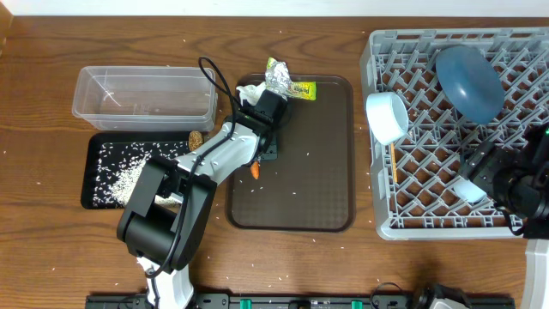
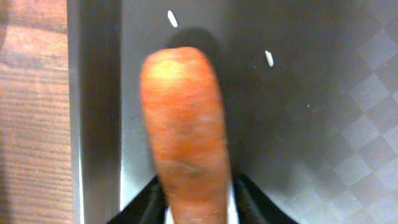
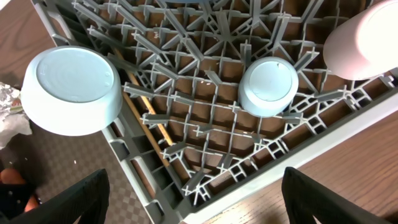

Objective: Sort waste into correct bins and load items into the dishwasher rack

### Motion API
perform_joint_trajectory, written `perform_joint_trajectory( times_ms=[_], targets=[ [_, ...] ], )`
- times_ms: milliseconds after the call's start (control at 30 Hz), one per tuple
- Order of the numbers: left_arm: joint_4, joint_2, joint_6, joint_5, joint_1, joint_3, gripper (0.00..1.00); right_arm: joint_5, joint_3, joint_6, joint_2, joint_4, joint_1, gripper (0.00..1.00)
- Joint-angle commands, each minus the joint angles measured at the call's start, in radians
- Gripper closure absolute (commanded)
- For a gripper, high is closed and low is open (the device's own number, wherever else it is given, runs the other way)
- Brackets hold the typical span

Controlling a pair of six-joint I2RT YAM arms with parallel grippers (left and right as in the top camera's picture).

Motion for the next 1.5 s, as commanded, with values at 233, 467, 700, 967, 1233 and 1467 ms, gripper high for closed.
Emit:
perform_joint_trajectory(
  times_ms=[233,467,700,967,1233,1467],
  targets=[
    [-0.099,-0.129,0.017,-0.011,0.019,0.005,0.76,0.0,0.013,-0.013,-0.004,0.008,-0.006,0.18],
    [-0.33,-0.332,0.008,-0.018,0.125,0.005,0.76,0.0,0.013,-0.013,-0.004,0.009,-0.006,0.18],
    [-0.414,-0.389,-0.24,-0.12,0.324,-0.031,0.76,0.0,0.013,-0.012,-0.004,0.011,-0.006,0.18],
    [-0.257,-0.377,-0.414,0.011,0.489,-0.158,0.67,0.0,0.013,-0.012,-0.004,0.019,-0.006,0.18],
    [-0.256,-0.417,-0.132,0.174,0.511,-0.121,0.14,0.0,0.013,-0.013,-0.004,0.033,-0.006,0.17],
    [-0.085,-0.502,0.225,0.305,0.378,-0.084,0.33,0.0,0.013,-0.012,-0.004,0.03,-0.006,0.15]
  ],
)
